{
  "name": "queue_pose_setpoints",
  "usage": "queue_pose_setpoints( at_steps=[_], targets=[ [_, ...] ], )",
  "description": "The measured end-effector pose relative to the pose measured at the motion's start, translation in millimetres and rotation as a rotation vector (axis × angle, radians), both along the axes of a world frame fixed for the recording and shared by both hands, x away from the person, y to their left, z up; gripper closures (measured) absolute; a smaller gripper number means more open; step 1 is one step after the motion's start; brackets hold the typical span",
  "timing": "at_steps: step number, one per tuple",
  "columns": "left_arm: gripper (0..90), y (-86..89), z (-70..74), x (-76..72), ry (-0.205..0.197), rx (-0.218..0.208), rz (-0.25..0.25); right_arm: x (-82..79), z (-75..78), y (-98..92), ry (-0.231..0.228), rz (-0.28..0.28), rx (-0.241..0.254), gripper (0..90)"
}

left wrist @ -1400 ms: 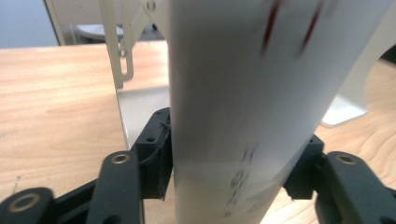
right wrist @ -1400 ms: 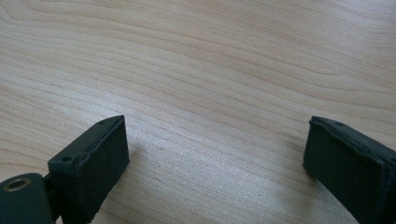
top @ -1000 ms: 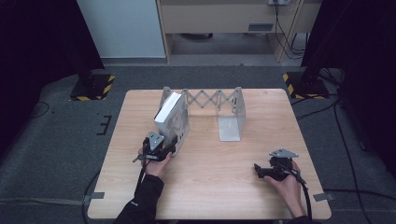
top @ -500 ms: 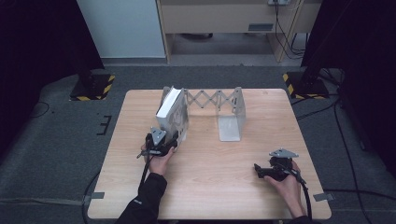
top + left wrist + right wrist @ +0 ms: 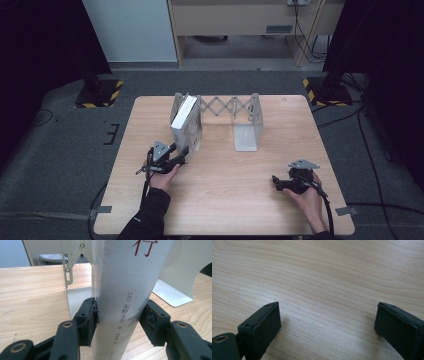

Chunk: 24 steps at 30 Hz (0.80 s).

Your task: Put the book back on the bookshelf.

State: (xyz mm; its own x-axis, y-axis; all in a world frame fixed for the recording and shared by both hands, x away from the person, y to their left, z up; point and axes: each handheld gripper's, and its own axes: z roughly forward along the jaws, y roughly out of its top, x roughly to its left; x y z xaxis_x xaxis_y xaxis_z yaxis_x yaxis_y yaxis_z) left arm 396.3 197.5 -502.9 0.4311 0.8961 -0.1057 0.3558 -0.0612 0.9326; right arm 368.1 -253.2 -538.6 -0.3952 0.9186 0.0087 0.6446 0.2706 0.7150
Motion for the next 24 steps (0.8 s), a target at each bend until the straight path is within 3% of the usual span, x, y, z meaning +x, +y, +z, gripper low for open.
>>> queue_pose_setpoints(
  at_steps=[8,18,24],
  targets=[
    [47.9,-5.8,0.4,1.0,0.002,-0.009,0.010,0.1,0.0,0.0,0.000,0.000,0.000,7.0],
    [44.2,-19.6,3.2,10.6,0.029,-0.003,-0.021,0.1,0.0,0.0,0.000,0.000,0.000,7.0],
    [43.3,-21.7,-0.5,16.7,0.005,-0.023,-0.013,0.1,0.0,0.0,0.000,0.000,0.000,7.0]
  ],
)
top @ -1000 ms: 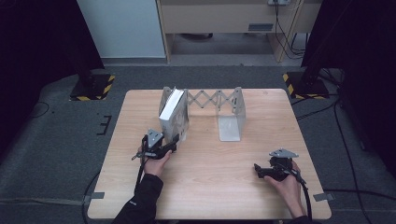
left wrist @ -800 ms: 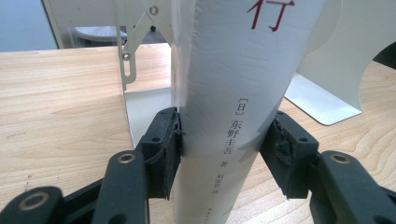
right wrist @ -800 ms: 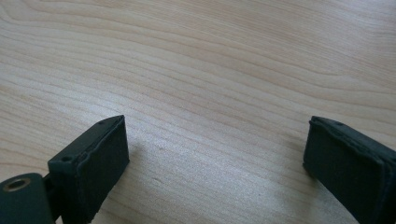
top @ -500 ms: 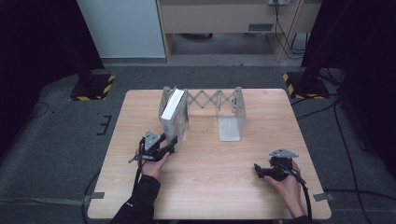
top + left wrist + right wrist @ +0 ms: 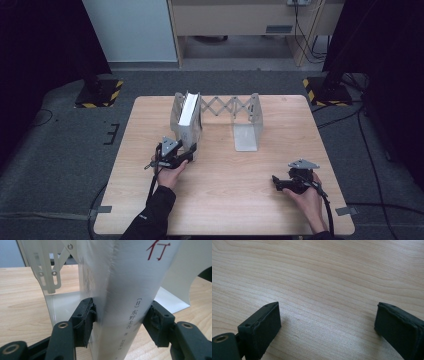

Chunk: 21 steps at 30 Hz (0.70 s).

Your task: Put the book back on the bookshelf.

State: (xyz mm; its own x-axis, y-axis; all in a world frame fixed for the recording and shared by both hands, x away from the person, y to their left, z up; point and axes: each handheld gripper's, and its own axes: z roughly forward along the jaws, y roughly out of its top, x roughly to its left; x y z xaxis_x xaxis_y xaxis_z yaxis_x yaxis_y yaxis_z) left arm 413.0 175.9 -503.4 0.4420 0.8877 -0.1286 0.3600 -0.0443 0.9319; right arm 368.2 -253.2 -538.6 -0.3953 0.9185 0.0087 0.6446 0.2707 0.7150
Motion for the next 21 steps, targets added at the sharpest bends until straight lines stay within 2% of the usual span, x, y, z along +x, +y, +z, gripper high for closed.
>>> queue_pose_setpoints(
  at_steps=[3,6,17,21],
  targets=[
    [42.7,-1.1,-0.3,2.5,-0.002,0.003,0.000,0.0,0.0,0.0,0.000,0.000,0.000,7.0],
    [42.1,-4.3,3.3,6.9,0.007,0.039,-0.010,0.0,0.0,0.0,0.000,0.000,0.000,7.0],
    [40.9,-11.5,-1.7,18.6,-0.025,0.024,0.015,0.0,0.0,0.1,0.000,-0.001,0.001,7.0],
    [40.5,-13.8,3.3,24.7,-0.004,0.064,0.011,0.0,0.0,0.0,0.000,0.000,0.000,7.0]
  ],
)
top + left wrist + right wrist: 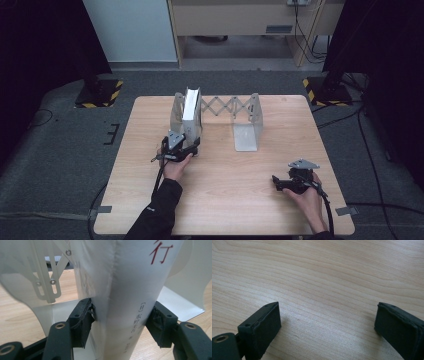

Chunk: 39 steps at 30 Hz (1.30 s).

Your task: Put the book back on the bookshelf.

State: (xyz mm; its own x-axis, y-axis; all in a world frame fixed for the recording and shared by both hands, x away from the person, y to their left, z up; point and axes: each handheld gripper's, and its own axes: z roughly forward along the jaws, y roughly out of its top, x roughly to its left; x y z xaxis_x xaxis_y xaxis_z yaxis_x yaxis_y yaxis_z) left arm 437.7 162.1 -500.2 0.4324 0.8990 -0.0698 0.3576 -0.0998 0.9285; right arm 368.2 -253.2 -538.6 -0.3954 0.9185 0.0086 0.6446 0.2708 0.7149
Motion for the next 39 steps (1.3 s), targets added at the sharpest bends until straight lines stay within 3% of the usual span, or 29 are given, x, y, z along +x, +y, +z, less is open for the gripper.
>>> queue_pose_setpoints(
  at_steps=[11,17,20,22,28,37,39],
  targets=[
    [40.3,0.3,-5.8,9.1,-0.032,-0.033,0.005,0.0,0.0,0.0,0.000,0.000,0.000,7.0],
    [39.6,0.9,-7.4,10.2,-0.027,-0.051,0.006,0.0,0.0,0.0,0.000,0.000,0.000,7.0],
    [39.4,1.3,-5.6,7.6,-0.008,-0.038,0.006,-0.1,0.0,0.0,0.000,0.000,0.000,7.0],
    [37.3,4.1,-1.8,3.6,0.011,-0.029,-0.002,0.0,0.0,0.0,0.000,0.000,0.000,7.0],
    [32.6,20.3,12.7,-20.3,0.055,-0.084,-0.017,0.0,0.0,0.0,0.000,0.000,0.000,7.0],
    [28.0,41.1,3.9,-56.5,0.146,-0.052,-0.054,-0.3,0.2,-0.5,-0.004,-0.008,0.004,9.0],
    [26.8,46.1,-0.6,-63.5,0.179,-0.029,-0.053,-0.8,0.3,-1.6,-0.009,-0.017,0.010,10.7]
  ],
)
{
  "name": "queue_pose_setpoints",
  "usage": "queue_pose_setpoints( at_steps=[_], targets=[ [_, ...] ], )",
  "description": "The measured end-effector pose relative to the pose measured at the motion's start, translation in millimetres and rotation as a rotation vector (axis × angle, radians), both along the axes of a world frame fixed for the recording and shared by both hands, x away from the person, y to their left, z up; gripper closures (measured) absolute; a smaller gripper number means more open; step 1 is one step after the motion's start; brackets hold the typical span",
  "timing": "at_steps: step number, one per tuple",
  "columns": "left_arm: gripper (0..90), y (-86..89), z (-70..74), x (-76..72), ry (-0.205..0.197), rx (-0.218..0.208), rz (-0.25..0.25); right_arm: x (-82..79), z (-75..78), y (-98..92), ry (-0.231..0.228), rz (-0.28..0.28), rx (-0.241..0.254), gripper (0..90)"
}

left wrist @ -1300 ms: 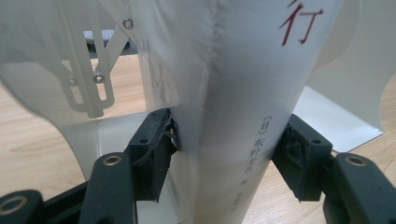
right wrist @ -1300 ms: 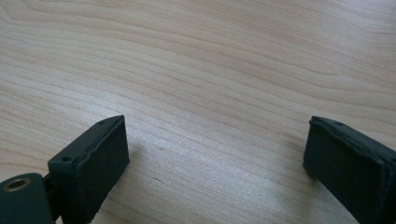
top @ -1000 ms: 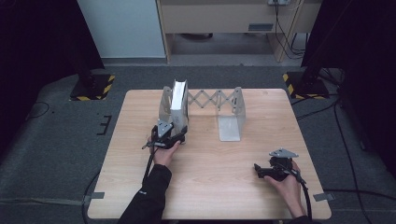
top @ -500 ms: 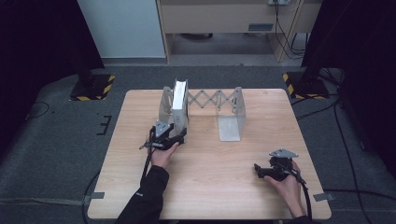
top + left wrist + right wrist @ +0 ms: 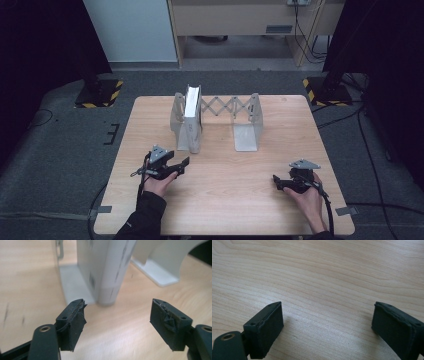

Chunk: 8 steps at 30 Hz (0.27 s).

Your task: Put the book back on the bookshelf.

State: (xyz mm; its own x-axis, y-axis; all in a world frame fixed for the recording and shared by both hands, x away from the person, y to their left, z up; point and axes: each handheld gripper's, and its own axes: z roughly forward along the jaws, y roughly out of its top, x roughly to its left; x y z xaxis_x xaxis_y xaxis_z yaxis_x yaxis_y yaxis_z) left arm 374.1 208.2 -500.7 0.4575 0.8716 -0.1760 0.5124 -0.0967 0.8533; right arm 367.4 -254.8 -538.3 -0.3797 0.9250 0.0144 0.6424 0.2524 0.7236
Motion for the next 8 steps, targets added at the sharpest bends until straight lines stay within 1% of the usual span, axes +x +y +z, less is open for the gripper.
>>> queue_pose_setpoints(
  at_steps=[1,3,4,6,8],
  targets=[
    [26.0,3.2,-3.0,-3.9,0.021,0.012,0.001,0.0,0.2,-0.9,-0.001,0.003,0.005,11.5],
    [24.6,8.3,-6.2,-9.6,0.051,0.018,0.000,-0.8,0.7,-3.1,-0.002,-0.009,0.024,13.6],
    [24.3,10.8,-7.9,-12.2,0.063,0.024,-0.003,-1.0,0.9,-4.6,-0.004,-0.009,0.023,14.3],
    [23.2,16.4,-10.7,-17.3,0.069,0.036,-0.010,-1.6,2.2,-7.1,-0.002,-0.016,0.018,14.7],
    [21.4,22.0,-13.5,-20.3,0.070,0.043,-0.022,-1.6,4.0,-10.5,-0.014,-0.026,0.022,14.9]
  ],
)
